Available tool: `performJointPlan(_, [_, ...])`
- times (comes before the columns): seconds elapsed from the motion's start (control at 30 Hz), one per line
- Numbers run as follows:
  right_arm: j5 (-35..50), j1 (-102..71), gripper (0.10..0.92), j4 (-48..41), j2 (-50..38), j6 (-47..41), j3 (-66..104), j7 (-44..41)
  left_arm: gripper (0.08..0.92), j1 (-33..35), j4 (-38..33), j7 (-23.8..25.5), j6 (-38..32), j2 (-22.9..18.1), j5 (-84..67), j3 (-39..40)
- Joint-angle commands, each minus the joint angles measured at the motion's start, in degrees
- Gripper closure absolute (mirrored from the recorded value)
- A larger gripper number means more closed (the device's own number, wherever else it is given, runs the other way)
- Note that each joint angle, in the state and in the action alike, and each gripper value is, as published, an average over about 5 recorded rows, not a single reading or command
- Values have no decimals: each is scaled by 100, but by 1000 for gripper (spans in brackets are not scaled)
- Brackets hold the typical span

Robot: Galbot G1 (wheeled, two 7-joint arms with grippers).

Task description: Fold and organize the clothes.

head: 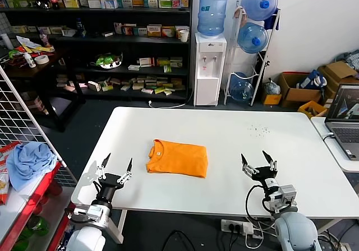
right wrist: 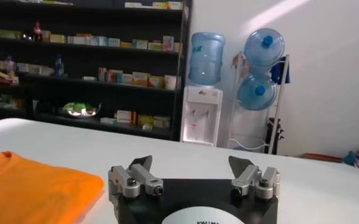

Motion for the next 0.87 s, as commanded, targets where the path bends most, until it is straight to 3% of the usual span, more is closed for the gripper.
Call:
performJointPlan(0.03, [5,2,203,-1,10,4,-9,-1,177,-21,44,-13,-49,-30,-29,4])
performJointPlan(0.87, [15,28,203,-7,24,-15,-24,-15,177,-54,29,-26,52,-100,-8,76])
